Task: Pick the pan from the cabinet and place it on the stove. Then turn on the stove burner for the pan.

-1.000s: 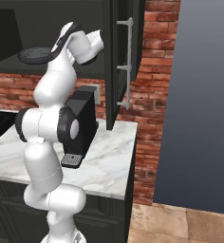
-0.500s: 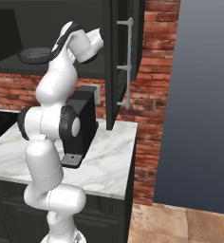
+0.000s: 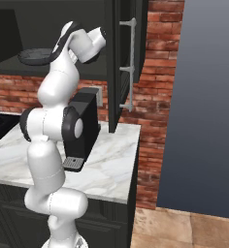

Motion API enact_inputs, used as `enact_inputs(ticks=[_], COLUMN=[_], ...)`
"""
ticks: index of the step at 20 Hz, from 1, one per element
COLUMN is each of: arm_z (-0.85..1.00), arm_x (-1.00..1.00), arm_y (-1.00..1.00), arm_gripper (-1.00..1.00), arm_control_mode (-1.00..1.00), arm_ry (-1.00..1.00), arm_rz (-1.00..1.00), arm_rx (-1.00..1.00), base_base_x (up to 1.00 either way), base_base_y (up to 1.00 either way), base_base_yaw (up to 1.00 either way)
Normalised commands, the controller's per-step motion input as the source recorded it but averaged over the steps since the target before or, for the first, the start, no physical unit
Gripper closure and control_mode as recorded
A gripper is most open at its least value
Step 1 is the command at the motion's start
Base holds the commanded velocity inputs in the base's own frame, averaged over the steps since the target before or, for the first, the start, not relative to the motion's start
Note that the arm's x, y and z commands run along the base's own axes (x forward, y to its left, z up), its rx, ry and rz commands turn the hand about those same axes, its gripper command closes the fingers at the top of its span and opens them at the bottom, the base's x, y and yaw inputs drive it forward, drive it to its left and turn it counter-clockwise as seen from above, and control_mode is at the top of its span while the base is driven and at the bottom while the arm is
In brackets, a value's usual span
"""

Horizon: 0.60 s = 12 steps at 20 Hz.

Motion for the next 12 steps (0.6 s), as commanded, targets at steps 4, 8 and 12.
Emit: enact_inputs(ticks=[4,8,12], arm_z=[-0.21,-0.16,-0.12], arm_x=[0.07,0.02,0.03], arm_y=[0.0,0.0,0.0], arm_gripper=[-1.0,-1.0,-1.0], arm_control_mode=[-1.0,-1.0,-1.0], arm_ry=[0.01,0.01,0.0], arm_rz=[0.0,0.0,0.0], arm_rx=[0.0,0.0,0.0], base_base_x=[0.0,0.0,0.0], base_base_y=[0.0,0.0,0.0], base_base_yaw=[0.0,0.0,0.0])
